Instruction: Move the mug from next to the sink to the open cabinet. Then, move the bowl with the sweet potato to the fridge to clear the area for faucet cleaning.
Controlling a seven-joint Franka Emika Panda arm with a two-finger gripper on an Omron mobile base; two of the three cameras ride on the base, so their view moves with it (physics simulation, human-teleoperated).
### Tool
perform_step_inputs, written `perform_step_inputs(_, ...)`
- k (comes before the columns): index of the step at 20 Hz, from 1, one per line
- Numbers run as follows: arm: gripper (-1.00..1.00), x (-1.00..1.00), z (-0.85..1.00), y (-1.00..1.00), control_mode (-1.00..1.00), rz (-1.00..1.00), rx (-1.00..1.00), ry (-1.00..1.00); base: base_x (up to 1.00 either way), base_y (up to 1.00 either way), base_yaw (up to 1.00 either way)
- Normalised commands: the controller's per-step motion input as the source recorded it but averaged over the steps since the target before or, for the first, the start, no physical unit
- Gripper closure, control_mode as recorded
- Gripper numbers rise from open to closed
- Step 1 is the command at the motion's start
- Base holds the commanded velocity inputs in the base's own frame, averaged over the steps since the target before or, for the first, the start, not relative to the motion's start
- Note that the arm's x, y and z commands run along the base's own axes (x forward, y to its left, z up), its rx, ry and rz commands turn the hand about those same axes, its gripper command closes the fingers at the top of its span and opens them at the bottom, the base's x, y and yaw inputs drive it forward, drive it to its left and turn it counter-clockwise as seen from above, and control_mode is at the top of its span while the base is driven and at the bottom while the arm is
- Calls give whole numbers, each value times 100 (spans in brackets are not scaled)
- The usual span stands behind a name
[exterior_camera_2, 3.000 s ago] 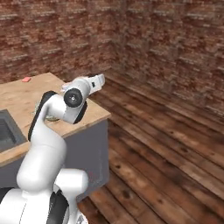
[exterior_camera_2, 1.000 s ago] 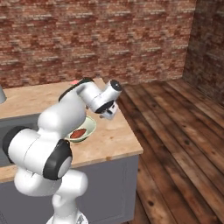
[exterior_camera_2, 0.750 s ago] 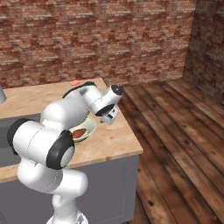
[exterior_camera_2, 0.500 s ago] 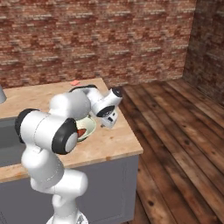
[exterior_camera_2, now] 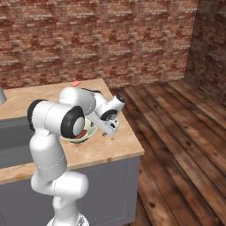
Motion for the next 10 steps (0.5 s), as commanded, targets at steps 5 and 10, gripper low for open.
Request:
perform_step_inputs(5, -100, 0, -10, 13, -100, 6, 0, 0, 0, 0, 0)
perform_step_inputs(10, -100, -6, 0, 18, -100, 7, 0, 0, 0, 0, 0)
